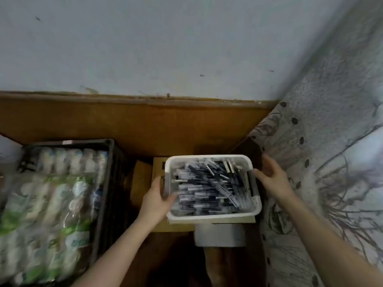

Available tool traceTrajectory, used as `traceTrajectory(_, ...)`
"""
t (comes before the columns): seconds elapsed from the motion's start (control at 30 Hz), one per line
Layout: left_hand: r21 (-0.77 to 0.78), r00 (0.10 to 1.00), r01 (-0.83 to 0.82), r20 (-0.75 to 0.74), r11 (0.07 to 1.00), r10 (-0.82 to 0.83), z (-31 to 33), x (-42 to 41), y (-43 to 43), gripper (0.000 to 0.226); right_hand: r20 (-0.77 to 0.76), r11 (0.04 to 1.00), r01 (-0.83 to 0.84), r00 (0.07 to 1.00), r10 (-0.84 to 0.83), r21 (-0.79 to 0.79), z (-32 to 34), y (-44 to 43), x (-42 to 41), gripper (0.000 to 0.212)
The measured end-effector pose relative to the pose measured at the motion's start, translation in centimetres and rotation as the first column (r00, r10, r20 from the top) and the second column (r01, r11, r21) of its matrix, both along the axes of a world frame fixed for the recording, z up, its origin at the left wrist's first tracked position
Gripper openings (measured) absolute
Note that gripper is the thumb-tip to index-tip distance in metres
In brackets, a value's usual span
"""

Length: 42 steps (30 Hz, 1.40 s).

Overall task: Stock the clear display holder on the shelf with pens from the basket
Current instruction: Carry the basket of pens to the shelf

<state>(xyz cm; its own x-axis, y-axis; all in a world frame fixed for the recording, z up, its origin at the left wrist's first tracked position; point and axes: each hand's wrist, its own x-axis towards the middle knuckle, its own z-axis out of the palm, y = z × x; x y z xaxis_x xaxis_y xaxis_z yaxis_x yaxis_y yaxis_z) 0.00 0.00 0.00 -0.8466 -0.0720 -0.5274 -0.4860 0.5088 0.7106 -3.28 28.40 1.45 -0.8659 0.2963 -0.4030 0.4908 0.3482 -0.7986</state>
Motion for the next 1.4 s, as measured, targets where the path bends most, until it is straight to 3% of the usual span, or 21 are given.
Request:
traceTrajectory(0.1, 0.030, 0.998, -0.028, -0.054, 0.999, 0.029, -2.5, 0.4, 1.1, 0.056, 0.044, 0.998, -0.048, 0.998, 0.050, -0.047, -2.6, 0.8, -0.1, 0.067)
traceTrajectory(0.17, 0.019, 0.999, -0.031, -0.042, 0.999, 0.032, -3.6, 0.6, 1.2, 0.057, 0.050, 0.993, -0.086, 0.995, 0.090, -0.085, -3.7, 0.5, 0.1, 0.060)
traceTrajectory(0.27, 0.014, 0.999, -0.041, -0.027, 0.999, 0.042, -4.1, 0.8, 1.0, 0.065, 0.006, 0.986, -0.029, 1.000, 0.030, -0.164, -4.4, -0.2, 0.4, 0.051)
traceTrajectory(0.37, 0.031, 0.996, -0.069, -0.057, 0.997, 0.071, -3.2, 0.9, 0.9, 0.058, -0.010, 0.974, 0.030, 0.999, -0.033, -0.224, -4.3, -0.7, 0.8, 0.047)
traceTrajectory(0.53, 0.036, 0.978, -0.103, -0.177, 0.994, 0.107, 1.8, 0.9, -0.4, 0.050, -0.014, 0.962, 0.004, 1.000, -0.008, -0.273, 0.3, -2.7, -1.0, 0.044)
traceTrajectory(0.67, 0.031, 0.940, -0.219, -0.261, 0.975, 0.220, 7.4, 1.2, -3.7, 0.052, -0.091, 0.952, -0.141, 0.989, 0.120, -0.272, 6.2, -6.5, -4.0, 0.044)
traceTrajectory(1.03, 0.076, 0.676, -0.589, -0.499, 0.804, 0.542, 20.3, 9.7, -18.0, 0.041, -0.231, 0.775, -0.543, 0.839, 0.492, -0.324, 21.1, -26.0, -4.6, 0.028)
traceTrajectory(1.2, 0.083, 0.550, -0.712, -0.551, 0.697, 0.627, 23.5, 17.1, -26.3, 0.041, -0.278, 0.658, -0.697, 0.717, 0.639, -0.286, 24.4, -37.0, 0.2, 0.038)
traceTrajectory(1.4, 0.103, 0.460, -0.785, -0.564, 0.611, 0.686, 25.3, 27.3, -37.7, 0.041, -0.290, 0.618, -0.741, 0.671, 0.682, -0.262, 25.3, -50.8, 8.1, 0.048)
